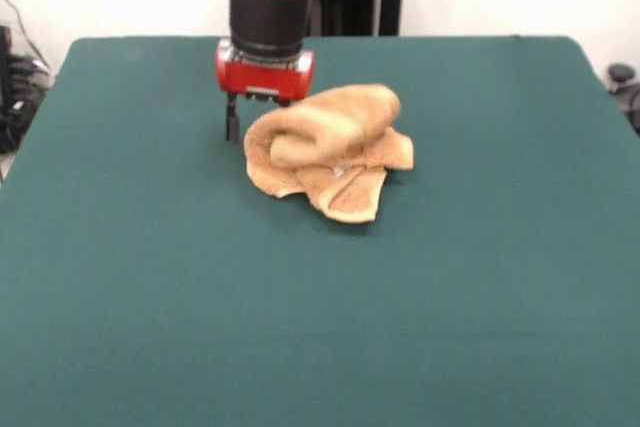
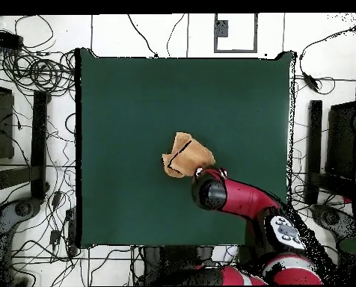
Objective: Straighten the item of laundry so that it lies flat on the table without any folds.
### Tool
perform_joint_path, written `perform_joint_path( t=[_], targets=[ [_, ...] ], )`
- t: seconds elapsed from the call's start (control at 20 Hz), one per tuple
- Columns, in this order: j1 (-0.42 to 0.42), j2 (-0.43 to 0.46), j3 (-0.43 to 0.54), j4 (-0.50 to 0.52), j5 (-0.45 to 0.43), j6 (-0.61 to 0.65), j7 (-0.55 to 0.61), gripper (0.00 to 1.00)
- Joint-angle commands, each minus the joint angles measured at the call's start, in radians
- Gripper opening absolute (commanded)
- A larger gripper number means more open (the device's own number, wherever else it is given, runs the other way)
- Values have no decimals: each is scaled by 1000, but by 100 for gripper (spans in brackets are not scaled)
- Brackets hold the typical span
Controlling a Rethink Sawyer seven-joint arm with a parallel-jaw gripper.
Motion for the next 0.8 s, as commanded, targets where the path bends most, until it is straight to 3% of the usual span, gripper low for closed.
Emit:
perform_joint_path(
  t=[0.05,0.8],
  targets=[
    [-20,154,153,-101,-32,-73,100,100],
    [-239,306,353,-136,-142,-86,57,100]
  ],
)
